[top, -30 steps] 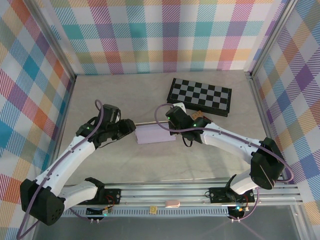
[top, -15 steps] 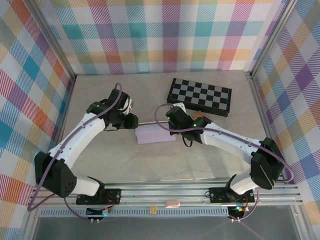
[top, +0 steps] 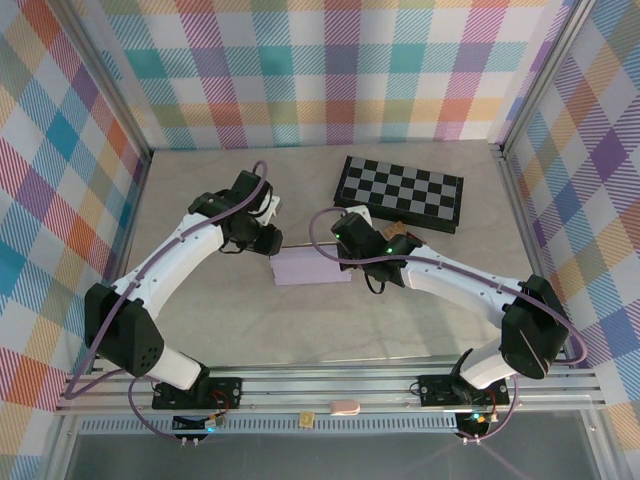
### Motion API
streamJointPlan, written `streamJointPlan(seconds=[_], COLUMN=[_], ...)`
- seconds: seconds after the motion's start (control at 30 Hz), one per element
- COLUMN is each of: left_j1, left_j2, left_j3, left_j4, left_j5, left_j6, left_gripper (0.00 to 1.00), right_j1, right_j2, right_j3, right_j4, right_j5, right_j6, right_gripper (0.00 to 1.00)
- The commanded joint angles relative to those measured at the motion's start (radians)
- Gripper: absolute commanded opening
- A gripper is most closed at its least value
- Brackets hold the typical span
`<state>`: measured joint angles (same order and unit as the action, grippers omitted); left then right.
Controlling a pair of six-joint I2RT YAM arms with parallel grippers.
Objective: Fold the paper box
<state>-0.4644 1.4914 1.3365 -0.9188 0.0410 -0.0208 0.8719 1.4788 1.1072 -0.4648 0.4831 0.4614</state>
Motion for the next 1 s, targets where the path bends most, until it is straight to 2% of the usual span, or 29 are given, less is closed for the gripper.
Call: streamJointPlan(seconds=[0.0,0.2,0.53,0.73,0.97], left_j1=[-0.016,-0.016,-0.005,0.003,0.003], left_j2=[0.004,-0.031,-0.058,-0.031,0.033], left_j3=[0.006,0.02,0.003,-0.004,0.021], left_j4=[-0.044,-0.049,-0.076,-0.037,-0.038], left_j5=[-0.008,-0.026,0.062,0.051,0.039], left_j6=[0.041,0.059,0.173,0.191,0.188], left_gripper=[0.38,0.44,0.46,0.45,0.39], right_j1=[0.01,0.009,0.009,0.009,0.009], right_j2=[0.021,0.02,0.024,0.026,0.028], right_j3=[-0.025,-0.023,-0.021,-0.023,-0.02], right_j4=[-0.085,-0.086,-0.086,-0.084,-0.084], right_j5=[-0.022,-0.021,-0.022,-0.025,-0.026], right_j6=[0.018,0.016,0.016,0.016,0.014], right_gripper=[0.0,0.0,0.0,0.0,0.0])
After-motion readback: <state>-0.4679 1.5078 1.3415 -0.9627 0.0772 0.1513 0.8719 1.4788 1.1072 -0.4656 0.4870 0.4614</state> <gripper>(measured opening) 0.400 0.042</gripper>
